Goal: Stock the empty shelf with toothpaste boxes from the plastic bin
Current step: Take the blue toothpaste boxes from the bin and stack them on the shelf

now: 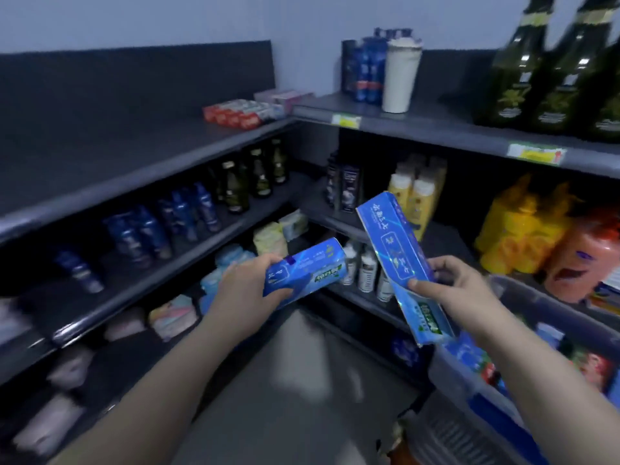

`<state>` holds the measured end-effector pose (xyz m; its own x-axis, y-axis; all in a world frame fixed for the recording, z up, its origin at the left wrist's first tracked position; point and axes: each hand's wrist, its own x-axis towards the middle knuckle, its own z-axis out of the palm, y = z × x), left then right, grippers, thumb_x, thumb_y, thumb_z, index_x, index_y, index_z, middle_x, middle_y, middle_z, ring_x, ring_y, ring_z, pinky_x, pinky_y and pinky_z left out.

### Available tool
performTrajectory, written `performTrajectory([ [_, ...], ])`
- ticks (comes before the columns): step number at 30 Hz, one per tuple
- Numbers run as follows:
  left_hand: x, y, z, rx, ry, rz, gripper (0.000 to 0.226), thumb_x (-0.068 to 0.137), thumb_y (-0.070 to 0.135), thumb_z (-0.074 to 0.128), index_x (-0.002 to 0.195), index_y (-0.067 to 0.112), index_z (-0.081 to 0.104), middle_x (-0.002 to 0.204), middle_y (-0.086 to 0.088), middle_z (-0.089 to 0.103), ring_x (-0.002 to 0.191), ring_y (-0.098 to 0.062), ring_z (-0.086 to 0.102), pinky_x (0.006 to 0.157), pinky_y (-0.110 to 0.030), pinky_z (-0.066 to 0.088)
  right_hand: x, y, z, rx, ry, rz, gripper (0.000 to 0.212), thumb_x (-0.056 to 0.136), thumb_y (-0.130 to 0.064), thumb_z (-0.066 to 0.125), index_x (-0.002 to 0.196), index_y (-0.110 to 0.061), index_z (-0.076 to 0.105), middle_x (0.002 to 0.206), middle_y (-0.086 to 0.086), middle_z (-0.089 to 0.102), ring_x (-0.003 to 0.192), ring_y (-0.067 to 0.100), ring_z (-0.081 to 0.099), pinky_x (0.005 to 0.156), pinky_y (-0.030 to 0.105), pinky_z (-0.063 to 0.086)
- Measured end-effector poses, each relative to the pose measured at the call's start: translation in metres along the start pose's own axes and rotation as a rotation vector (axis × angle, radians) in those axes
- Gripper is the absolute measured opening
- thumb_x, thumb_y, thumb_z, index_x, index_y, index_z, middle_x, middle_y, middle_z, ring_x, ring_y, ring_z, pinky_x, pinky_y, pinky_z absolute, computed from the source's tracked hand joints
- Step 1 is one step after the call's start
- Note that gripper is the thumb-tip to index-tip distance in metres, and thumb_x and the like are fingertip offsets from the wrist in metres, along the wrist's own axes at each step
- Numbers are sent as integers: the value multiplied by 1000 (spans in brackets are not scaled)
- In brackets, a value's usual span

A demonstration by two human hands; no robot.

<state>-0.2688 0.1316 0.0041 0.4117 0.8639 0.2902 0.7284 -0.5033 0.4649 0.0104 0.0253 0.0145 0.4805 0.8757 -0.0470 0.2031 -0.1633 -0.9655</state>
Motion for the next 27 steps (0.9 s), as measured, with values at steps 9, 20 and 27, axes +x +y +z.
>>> performTrajectory([
  [9, -85, -171, -153, 387, 156, -186, 43, 79, 42, 67, 119, 31, 53, 109, 8, 62, 106, -20, 56, 111, -42, 15, -24, -69, 246, 26, -300, -162, 26, 75, -8, 77, 90, -18, 59, 79, 6, 71, 71, 26, 65, 77, 47, 53],
  [20, -181, -306, -297, 597, 298, -446, 50, 82, 40, 67, 127, 29, 50, 121, 3, 53, 118, -23, 48, 115, -46, 7, -67, -140, 466, -29, -572, -398, 27, 75, -15, 78, 93, -24, 60, 89, -6, 71, 81, 19, 68, 82, 43, 54],
  [27, -188, -372, -370, 714, 402, -619, 52, 85, 36, 65, 133, 27, 48, 124, -1, 50, 121, -28, 44, 114, -52, 4, -63, -193, 569, -75, -711, -569, 26, 77, -18, 76, 95, -29, 60, 89, -12, 70, 83, 25, 67, 79, 45, 55],
])
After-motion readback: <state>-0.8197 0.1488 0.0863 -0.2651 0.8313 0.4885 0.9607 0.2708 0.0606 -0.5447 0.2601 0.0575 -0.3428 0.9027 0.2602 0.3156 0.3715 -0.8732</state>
